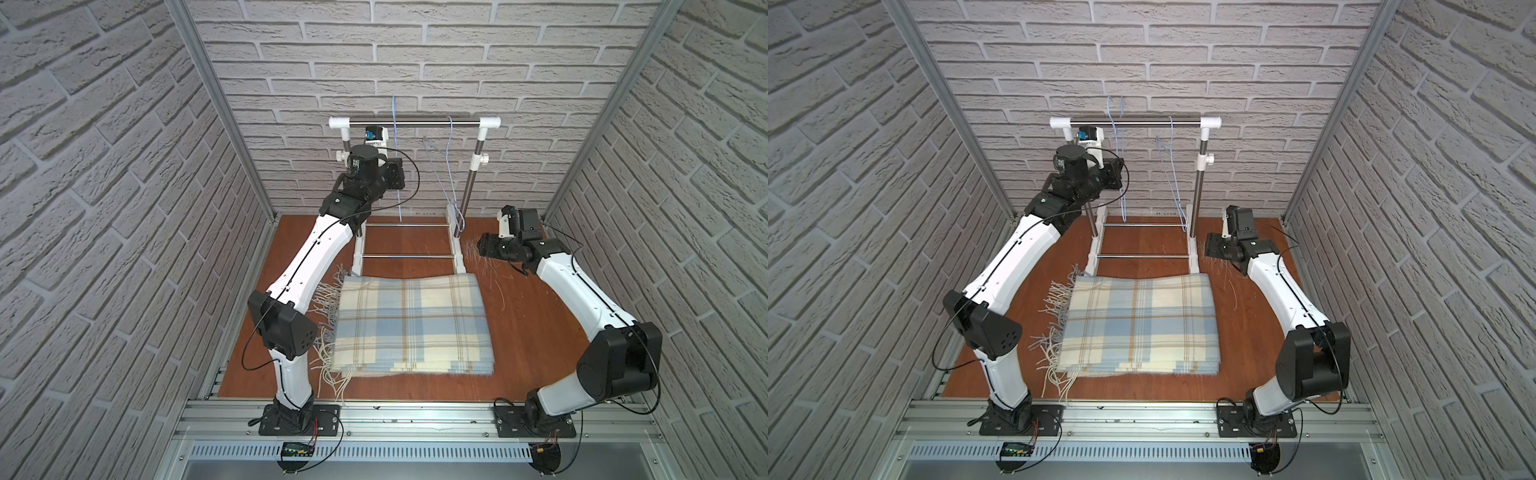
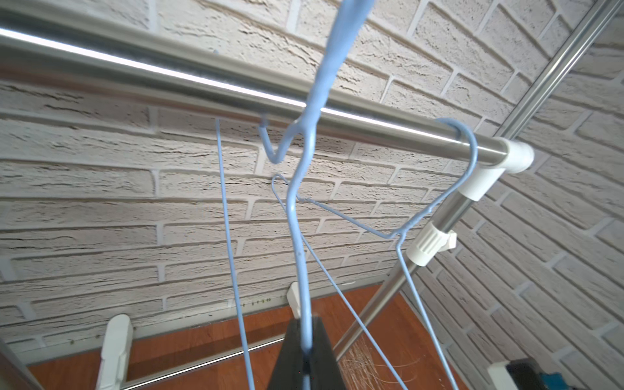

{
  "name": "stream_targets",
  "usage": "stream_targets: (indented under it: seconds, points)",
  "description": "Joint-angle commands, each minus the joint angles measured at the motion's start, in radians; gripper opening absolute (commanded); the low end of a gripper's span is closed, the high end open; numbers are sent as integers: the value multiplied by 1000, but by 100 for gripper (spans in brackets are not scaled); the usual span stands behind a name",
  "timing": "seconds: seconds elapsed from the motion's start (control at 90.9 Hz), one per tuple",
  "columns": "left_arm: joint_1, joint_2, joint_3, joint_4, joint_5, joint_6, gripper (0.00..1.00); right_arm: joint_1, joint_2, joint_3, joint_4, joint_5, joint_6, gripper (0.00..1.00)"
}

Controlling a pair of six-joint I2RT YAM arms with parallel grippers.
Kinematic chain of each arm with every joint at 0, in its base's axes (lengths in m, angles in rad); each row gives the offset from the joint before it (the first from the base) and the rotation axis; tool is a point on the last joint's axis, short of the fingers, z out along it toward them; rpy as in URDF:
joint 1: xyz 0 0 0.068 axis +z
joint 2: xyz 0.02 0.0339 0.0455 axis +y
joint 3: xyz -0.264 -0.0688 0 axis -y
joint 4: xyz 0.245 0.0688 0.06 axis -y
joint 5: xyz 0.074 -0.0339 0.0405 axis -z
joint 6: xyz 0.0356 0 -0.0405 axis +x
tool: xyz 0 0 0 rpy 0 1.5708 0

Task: Hang the scarf on the hanger
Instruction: Pick up the hanger from the clothesline, then hang the scarf on the hanger.

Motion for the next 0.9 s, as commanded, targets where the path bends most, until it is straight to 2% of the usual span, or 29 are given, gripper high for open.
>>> stream_targets:
  seconds: [0.0, 0.132, 0.308, 0.462, 0.616, 0.792, 0.891]
  points:
    - [10, -87, -86, 28, 155, -73, 0, -3, -31, 13, -9, 29, -13, 73]
    - [19, -197, -286, 115, 212, -148, 0, -4, -54, -15, -34, 24, -5, 73]
    - [21, -351, -581, 254, 214, -252, 0, -3, -59, -69, -97, -50, 49, 72]
    - [-7, -476, -841, 353, 179, -338, 0, -3, -40, -126, -174, -136, 96, 70]
    - [-68, -536, -1074, 489, 124, -410, 0, -3, -10, -199, -238, -204, 154, 60]
    - [-127, -588, -1288, 652, 58, -491, 0, -3, -36, -318, -231, -181, 211, 60]
    - [-165, -596, -1401, 745, 22, -543, 0, 0, -26, -373, -196, -154, 236, 63]
